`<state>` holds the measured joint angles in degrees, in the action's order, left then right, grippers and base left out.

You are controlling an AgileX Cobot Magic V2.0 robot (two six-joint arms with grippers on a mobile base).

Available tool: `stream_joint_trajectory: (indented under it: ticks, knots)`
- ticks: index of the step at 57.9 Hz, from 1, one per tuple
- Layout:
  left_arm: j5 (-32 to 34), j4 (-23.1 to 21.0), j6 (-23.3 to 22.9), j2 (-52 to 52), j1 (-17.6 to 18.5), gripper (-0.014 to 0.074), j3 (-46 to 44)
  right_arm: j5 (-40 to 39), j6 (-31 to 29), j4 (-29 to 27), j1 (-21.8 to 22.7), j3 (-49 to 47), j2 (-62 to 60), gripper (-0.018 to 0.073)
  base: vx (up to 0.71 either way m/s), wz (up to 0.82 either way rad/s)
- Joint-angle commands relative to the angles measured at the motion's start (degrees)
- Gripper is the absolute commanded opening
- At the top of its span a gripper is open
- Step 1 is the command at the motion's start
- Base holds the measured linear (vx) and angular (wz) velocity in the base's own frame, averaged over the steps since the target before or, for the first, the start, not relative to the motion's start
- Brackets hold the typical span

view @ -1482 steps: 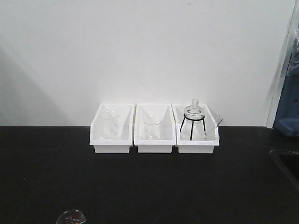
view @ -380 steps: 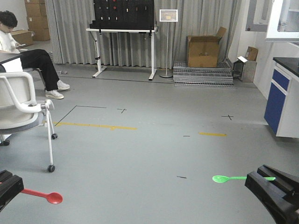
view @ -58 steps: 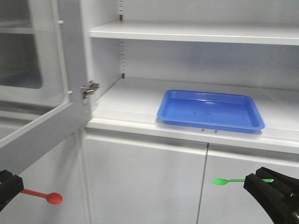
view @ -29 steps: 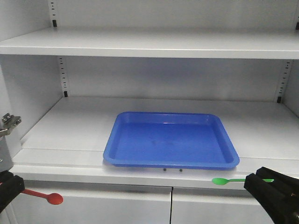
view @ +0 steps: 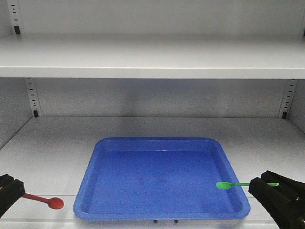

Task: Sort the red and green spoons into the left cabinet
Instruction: 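Drive the base to the open cabinet holding the blue tray, then extend both grippers with the spoons over the blue tray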

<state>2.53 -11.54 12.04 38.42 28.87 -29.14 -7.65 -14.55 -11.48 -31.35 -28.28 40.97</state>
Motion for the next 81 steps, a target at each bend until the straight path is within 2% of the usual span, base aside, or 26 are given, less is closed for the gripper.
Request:
stream_joint_trajectory:
  ticks: [1,71,81]
  knots:
    - [4.3,0.0,-0.3,-0.1,0.2,0.0,-2.1,-4.8,-0.7,0.6,-0.1,-2.1,-0.4,-0.0001,0.1,-0.07]
    - [4.3,-0.1,-0.5,-0.1,0.2,0.0,-2.1,-4.9,-0.1,0.5,-0.1,-2.1,-0.4,-0.0001,0.01,-0.01]
    - [6.2,-0.1,-0.5,2.0,0.2,0.0,-2.1,-5.8,-0.1,0.5,-0.1,-2.1,2.1,-0.0001,0.0,0.0]
